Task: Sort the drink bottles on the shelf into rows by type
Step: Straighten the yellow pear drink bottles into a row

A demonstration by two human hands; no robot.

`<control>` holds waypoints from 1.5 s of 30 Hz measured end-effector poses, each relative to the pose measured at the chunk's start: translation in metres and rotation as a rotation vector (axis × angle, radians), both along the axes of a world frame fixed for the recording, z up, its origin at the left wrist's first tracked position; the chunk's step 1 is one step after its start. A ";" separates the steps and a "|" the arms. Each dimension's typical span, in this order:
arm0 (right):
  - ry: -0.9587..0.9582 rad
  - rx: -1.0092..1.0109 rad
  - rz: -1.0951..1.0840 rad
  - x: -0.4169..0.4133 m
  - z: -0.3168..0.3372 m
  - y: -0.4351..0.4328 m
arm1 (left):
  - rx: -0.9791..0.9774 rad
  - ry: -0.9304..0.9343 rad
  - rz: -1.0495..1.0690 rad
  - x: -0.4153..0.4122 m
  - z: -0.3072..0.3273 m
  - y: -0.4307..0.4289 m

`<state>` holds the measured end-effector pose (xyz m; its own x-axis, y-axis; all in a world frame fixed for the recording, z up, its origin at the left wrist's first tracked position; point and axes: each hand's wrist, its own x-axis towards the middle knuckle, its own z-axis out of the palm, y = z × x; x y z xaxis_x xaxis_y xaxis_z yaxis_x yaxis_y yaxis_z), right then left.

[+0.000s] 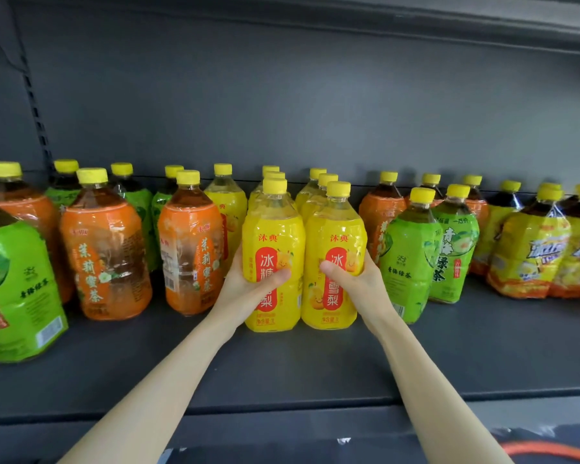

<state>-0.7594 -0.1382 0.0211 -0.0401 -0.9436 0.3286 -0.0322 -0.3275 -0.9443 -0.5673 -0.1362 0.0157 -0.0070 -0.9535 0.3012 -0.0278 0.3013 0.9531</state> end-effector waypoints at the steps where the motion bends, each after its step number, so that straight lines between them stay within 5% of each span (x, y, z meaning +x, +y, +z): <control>1: 0.004 -0.008 0.000 0.000 0.000 0.000 | 0.009 -0.005 0.001 0.000 0.000 0.000; 18: 0.082 -0.027 -0.095 0.001 -0.003 -0.003 | -0.018 -0.091 0.085 -0.003 -0.003 0.001; 27: 0.347 -0.009 -0.219 -0.002 -0.005 0.029 | -0.045 -0.365 0.146 0.001 -0.011 0.033; 34: 0.757 -0.124 -0.335 -0.030 -0.008 0.062 | -0.322 -0.844 0.490 -0.003 -0.028 0.077; 45: 0.791 -0.273 -0.397 -0.146 0.030 0.085 | -0.627 -0.876 0.467 -0.133 0.015 0.084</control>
